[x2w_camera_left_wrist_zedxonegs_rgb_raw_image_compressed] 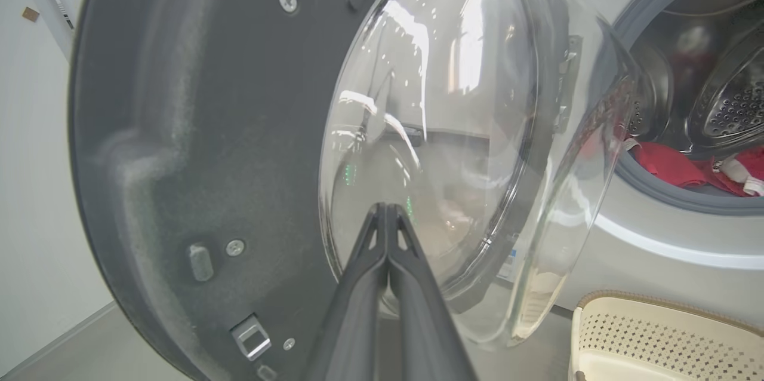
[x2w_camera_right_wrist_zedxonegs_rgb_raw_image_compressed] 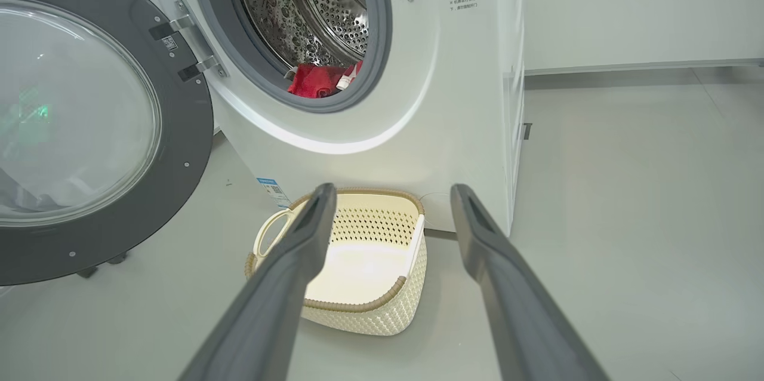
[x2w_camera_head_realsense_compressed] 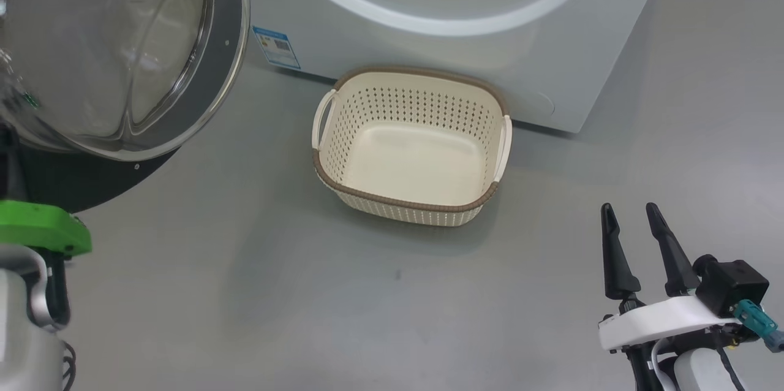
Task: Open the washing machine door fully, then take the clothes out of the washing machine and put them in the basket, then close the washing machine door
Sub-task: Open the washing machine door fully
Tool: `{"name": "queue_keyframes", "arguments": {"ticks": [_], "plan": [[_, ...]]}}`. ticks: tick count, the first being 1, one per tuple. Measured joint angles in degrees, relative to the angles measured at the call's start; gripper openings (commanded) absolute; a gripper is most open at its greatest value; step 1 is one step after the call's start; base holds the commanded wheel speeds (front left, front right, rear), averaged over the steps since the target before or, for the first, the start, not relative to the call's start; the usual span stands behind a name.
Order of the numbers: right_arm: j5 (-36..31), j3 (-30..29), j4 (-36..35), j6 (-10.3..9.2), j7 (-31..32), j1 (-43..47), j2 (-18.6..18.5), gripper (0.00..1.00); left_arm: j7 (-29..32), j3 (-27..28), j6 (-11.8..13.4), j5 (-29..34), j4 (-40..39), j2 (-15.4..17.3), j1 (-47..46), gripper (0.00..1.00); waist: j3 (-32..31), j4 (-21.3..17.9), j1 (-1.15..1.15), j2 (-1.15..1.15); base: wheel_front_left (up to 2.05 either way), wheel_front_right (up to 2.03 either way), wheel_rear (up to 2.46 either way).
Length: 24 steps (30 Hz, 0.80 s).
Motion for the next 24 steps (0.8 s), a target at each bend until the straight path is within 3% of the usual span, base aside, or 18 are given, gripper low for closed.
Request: {"name": "queue_keyframes", "arguments": {"ticks": [6,20,24], "plan": [[0.6,-0.6,0.3,0.00,0.0,0.1,1.5,1.00,0.0,-2.3,-1.2,0.6,-1.0,-0.3,4.3,0.00,-4.4,-1.5,0.00,0.00,0.00,0.00,0.00],[0.8,-3.0,-0.4,0.00,0.0,1.5,2.5,1.00,0.0,-7.2,-5.0,0.9,-5.8,-5.7,12.8,0.00,-11.5,-7.9,0.00,0.00,0.00,0.00,0.00],[0.8,-3.1,-0.9,0.00,-0.3,1.6,2.5,1.00,0.0,-7.7,-5.1,0.8,-7.9,-6.7,14.5,0.00,-12.6,-10.0,0.00,0.00,0.00,0.00,0.00]]}}
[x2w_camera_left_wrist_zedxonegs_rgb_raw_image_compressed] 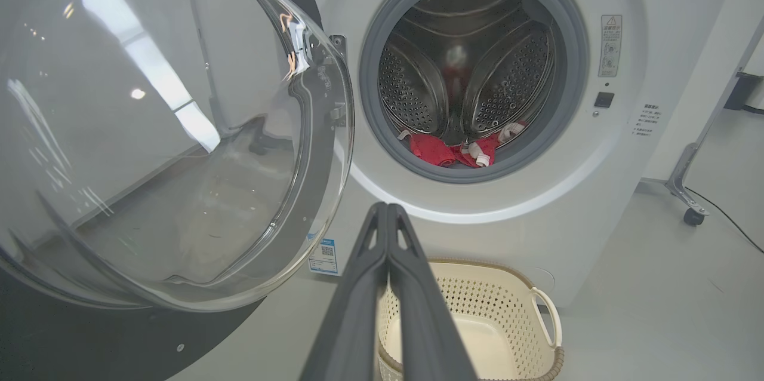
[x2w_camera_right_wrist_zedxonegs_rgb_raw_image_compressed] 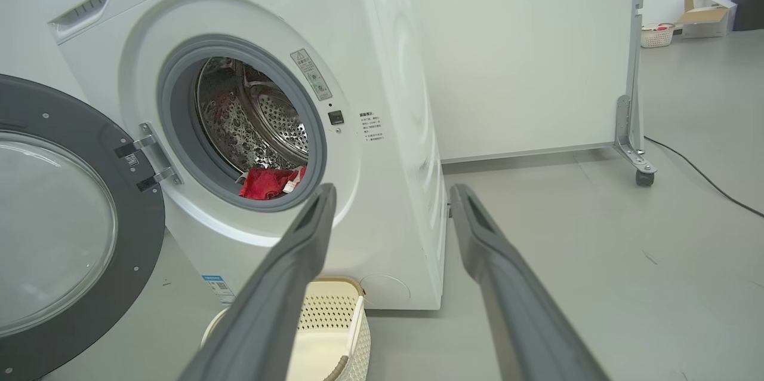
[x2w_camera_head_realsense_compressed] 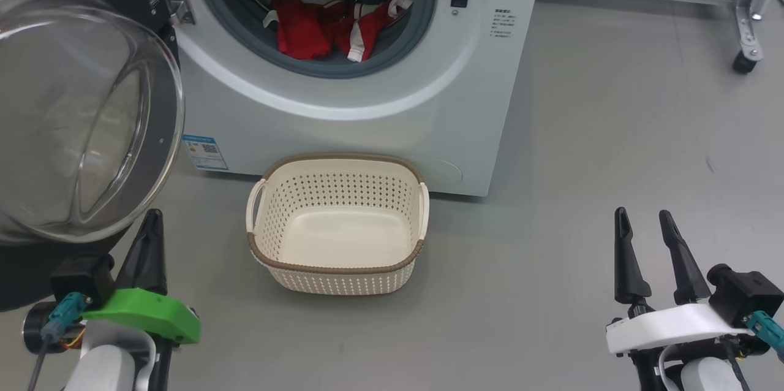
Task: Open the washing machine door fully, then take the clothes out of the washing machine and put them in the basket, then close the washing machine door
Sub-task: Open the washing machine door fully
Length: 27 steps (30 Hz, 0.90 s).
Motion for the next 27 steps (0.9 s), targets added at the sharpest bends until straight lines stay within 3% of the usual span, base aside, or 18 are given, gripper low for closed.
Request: {"name": "queue_keyframes", "arguments": {"ticks": [11,19,20,21,23,27], "plan": [[-0.5,-1.2,-2.2,0.00,0.0,0.8,0.2,1.00,0.0,-0.5,-0.5,0.0,-5.5,-2.9,3.5,0.00,-0.8,-4.8,0.00,0.00,0.00,0.00,0.00],[-0.7,-2.7,-2.9,0.00,0.0,1.5,0.3,1.00,0.0,-1.9,-1.0,0.0,-7.9,-4.4,4.3,0.00,0.0,-6.2,0.00,0.00,0.00,0.00,0.00],[-1.0,-2.6,-3.0,0.00,0.0,1.7,0.4,1.00,0.0,-2.1,-1.0,0.0,-8.1,-4.4,4.5,0.16,0.0,-6.3,0.00,0.00,0.00,0.00,0.00],[-1.3,-2.6,-3.0,0.00,0.0,1.7,0.4,1.00,0.0,-2.1,-1.0,0.0,-8.4,-4.4,4.7,0.52,0.1,-6.3,0.00,0.00,0.00,0.00,0.00],[-1.5,-2.6,-3.1,0.00,0.0,1.9,0.4,1.00,0.0,-2.0,-1.0,0.0,-8.8,-4.5,4.9,1.00,0.2,-6.4,0.00,0.00,0.00,0.00,0.00],[-2.0,-2.6,-3.2,0.00,0.0,2.0,0.5,1.00,0.0,-1.8,-1.1,0.0,-9.5,-4.6,5.4,1.00,0.4,-6.6,0.00,0.00,0.00,0.00,0.00]]}}
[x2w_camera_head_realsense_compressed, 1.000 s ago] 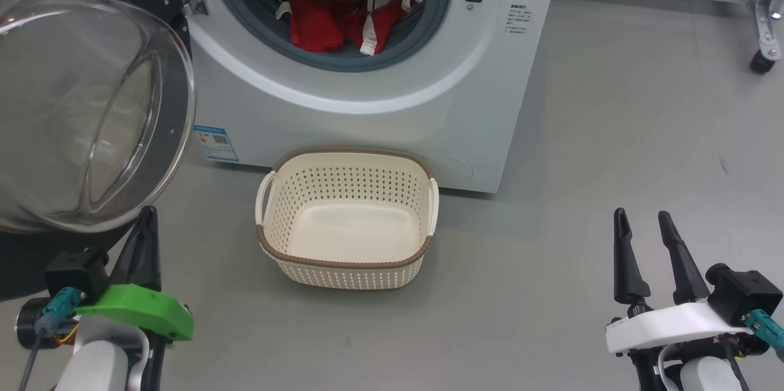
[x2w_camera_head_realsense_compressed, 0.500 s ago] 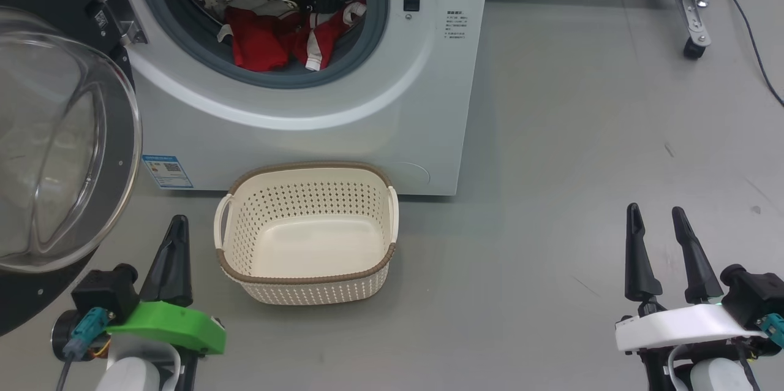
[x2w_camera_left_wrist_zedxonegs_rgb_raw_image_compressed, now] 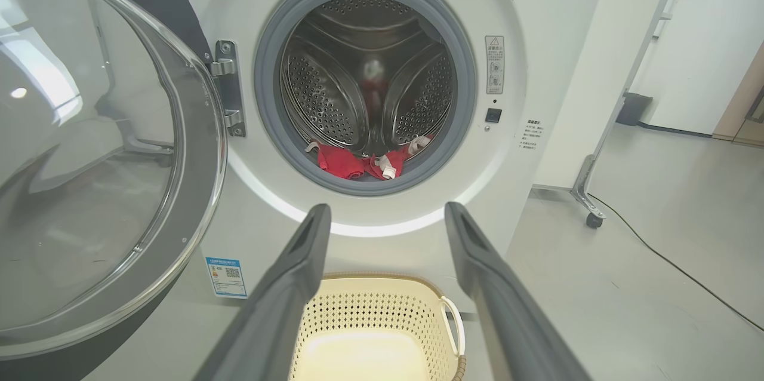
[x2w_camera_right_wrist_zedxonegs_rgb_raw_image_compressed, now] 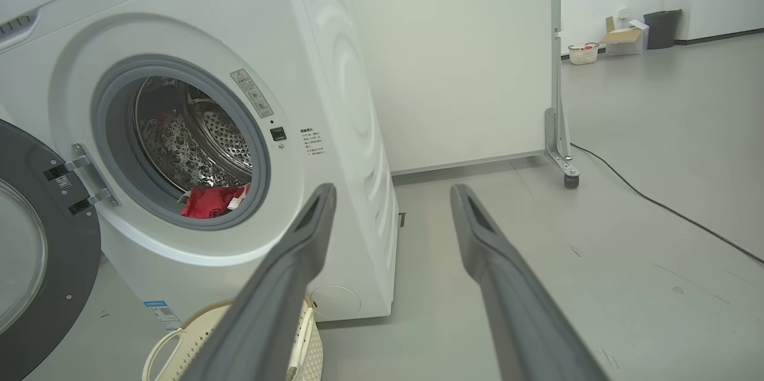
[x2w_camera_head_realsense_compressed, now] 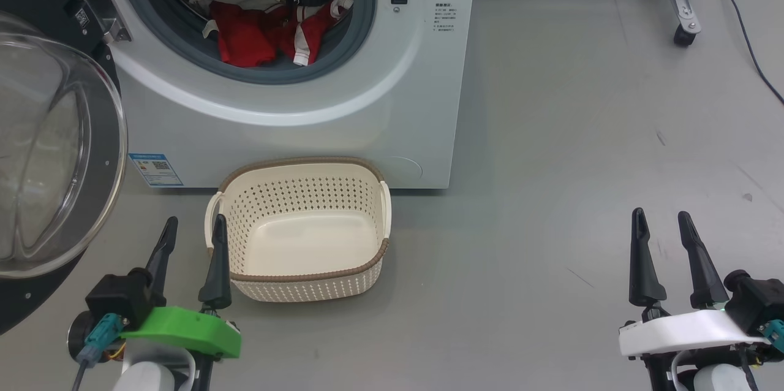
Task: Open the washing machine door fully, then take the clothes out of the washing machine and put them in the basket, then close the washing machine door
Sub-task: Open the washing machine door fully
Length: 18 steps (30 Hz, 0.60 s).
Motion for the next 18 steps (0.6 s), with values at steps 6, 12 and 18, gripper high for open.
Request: {"name": "queue_keyframes", "arguments": {"ticks": [6,12,18], "plan": [[-0.3,0.1,0.0,0.00,0.0,0.0,0.2,1.00,0.0,0.0,-0.2,0.0,-0.3,-0.2,0.6,1.00,0.1,-0.2,0.00,0.00,0.00,0.00,0.00],[-0.7,0.2,0.0,0.00,0.0,0.0,0.2,1.00,0.0,-0.2,-0.5,0.0,-0.3,-0.2,1.1,1.00,0.0,-0.4,0.00,0.00,0.00,0.00,0.00],[-1.7,0.5,0.1,0.00,0.0,0.3,0.2,1.00,0.0,-0.4,-0.8,0.0,-0.3,-0.2,1.4,1.00,0.0,-0.6,0.00,0.00,0.00,0.00,0.00]]}}
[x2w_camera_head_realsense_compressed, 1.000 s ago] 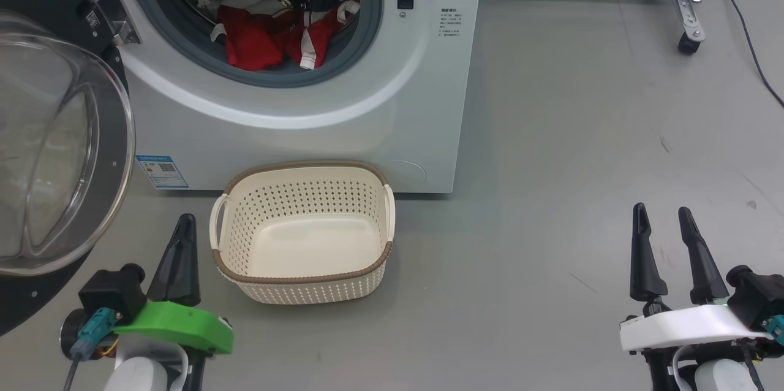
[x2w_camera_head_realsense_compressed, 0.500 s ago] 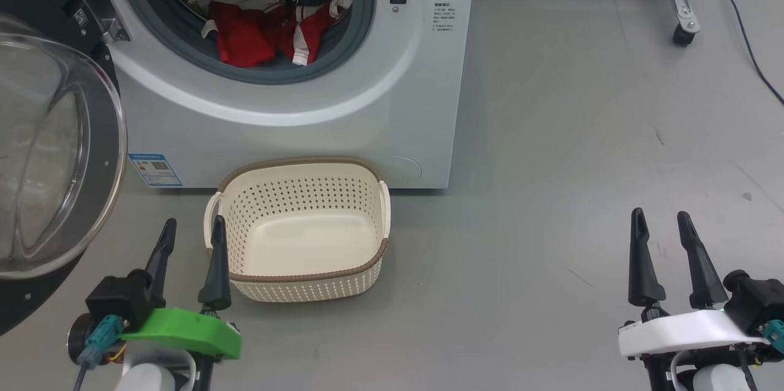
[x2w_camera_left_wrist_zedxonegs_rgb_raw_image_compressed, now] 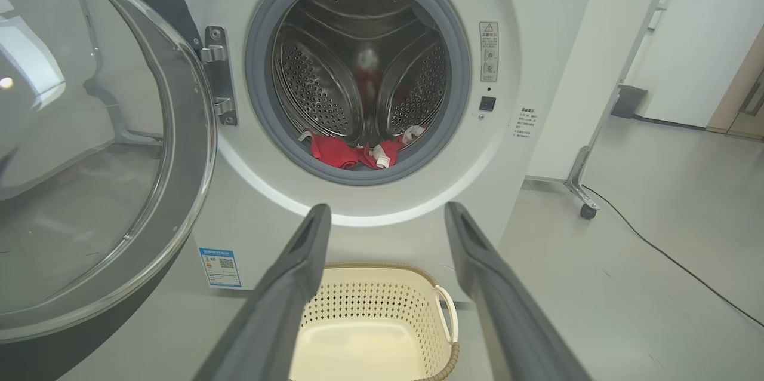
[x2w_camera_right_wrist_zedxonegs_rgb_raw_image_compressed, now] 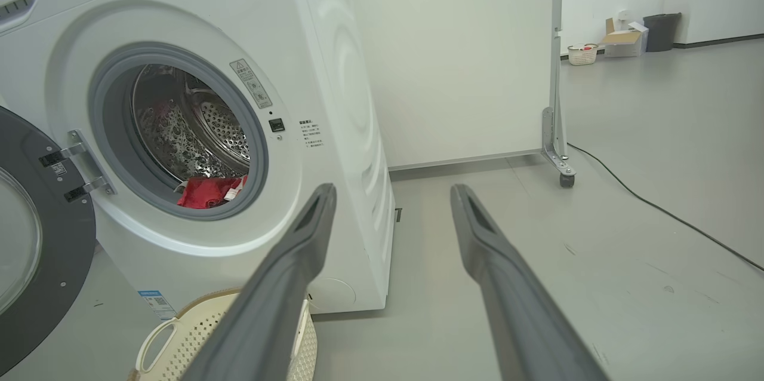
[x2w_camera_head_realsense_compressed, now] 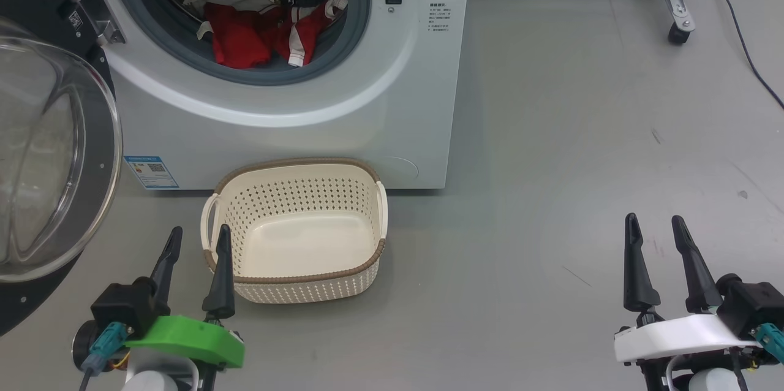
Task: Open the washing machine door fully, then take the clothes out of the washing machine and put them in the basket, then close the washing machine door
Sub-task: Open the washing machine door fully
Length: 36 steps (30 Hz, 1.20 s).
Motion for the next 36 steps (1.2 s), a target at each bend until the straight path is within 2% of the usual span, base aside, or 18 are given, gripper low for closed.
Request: {"name": "queue_keyframes", "arguments": {"ticks": [36], "plan": [[-0.3,0.3,0.3,0.00,0.0,0.8,0.4,1.00,0.0,-0.2,-1.1,-0.9,-0.8,-0.7,0.9,1.00,0.6,0.2,0.00,0.00,0.01,-0.01,0.00]]}}
